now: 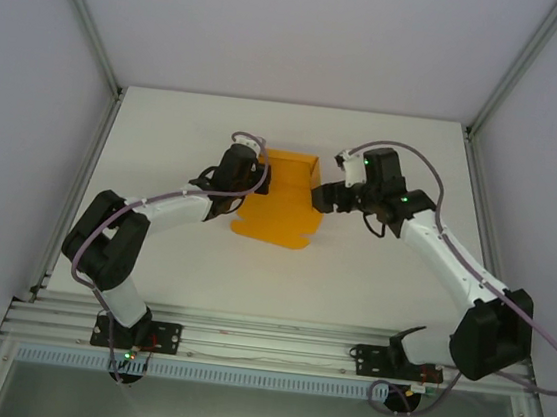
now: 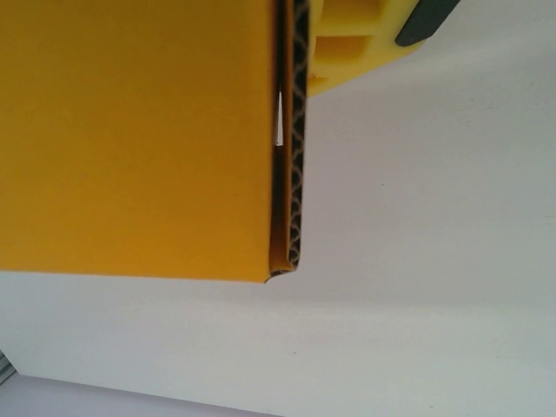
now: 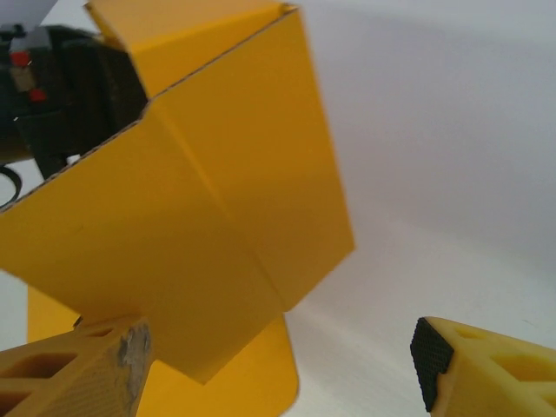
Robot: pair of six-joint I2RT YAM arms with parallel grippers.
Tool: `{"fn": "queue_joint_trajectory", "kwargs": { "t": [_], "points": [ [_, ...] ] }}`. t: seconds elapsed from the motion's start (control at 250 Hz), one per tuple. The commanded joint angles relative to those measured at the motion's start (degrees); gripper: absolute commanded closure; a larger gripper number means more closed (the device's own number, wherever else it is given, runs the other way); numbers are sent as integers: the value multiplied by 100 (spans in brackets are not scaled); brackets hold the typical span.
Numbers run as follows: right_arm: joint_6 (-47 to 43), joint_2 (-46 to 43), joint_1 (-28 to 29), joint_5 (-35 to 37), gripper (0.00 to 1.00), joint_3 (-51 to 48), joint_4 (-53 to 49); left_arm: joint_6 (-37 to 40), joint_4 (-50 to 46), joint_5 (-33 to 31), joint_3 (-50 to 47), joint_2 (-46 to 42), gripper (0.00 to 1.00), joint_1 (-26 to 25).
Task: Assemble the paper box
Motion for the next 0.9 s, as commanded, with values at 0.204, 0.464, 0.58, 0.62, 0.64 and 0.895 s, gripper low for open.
{"fn": "queue_joint_trajectory", "kwargs": {
  "t": [0.204,0.464,0.58,0.62,0.64,0.895],
  "points": [
    [-313,533,191,-254,21,437,279,115,51,145,6,-172,100,5],
    [-177,963,290,-32,21,644,569,185,16,221,56,-167,100,-2],
    [36,1096,333,477,26,743,709,223,41,249,52,-186,100,-22],
    [91,1131,355,671,28,744,768,224,40,258,52,-191,100,-20],
    [126,1130,366,782,30,746,795,229,34,254,55,-201,100,-20],
    [248,1376,385,755,39,638,1213,391,193,565,144,-193,100,-90]
  ]
}}
